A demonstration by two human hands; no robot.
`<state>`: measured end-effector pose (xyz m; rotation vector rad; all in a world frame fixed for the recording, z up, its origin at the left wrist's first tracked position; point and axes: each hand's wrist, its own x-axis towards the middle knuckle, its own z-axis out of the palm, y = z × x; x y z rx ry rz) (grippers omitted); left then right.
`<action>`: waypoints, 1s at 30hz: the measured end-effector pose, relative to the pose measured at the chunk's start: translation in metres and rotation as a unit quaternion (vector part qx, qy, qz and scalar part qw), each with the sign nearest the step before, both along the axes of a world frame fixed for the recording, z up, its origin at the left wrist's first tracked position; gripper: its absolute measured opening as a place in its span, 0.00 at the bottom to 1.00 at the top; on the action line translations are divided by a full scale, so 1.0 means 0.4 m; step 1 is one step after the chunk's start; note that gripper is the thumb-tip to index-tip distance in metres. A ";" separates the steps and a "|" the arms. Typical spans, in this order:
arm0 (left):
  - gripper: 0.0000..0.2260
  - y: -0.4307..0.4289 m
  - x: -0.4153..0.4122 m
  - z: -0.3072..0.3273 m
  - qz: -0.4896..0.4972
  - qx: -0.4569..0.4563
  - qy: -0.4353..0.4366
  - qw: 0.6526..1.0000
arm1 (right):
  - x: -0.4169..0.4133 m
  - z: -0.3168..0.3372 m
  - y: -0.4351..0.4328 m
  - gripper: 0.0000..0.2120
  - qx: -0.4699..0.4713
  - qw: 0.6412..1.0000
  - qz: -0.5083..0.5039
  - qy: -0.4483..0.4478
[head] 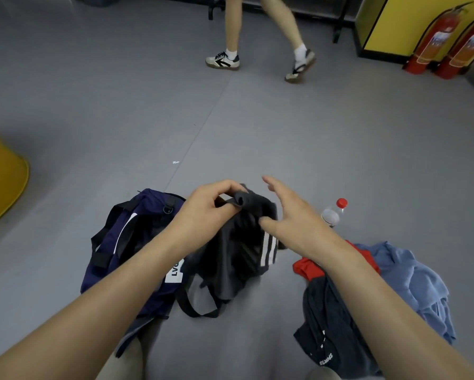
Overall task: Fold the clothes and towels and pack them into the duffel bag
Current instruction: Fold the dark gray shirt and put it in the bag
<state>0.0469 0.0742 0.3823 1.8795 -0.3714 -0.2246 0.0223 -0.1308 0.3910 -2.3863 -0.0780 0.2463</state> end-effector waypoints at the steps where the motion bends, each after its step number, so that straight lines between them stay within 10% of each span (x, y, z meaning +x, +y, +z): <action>1: 0.09 -0.001 -0.003 -0.003 -0.014 0.014 -0.004 1.000 | 0.003 0.000 0.004 0.37 0.023 0.999 0.023 -0.004; 11: 0.13 0.008 -0.008 -0.016 -0.020 0.143 -0.088 0.986 | 0.028 -0.015 0.013 0.01 -0.004 0.999 0.033 -0.038; 20: 0.04 0.093 0.033 -0.010 0.032 0.274 -0.058 0.959 | 0.036 0.026 -0.064 0.03 0.011 0.984 -0.084 -0.157; 30: 0.13 0.167 0.055 -0.049 0.004 0.422 -0.043 0.906 | -0.001 0.026 -0.160 0.25 -0.153 0.987 -0.041 -0.011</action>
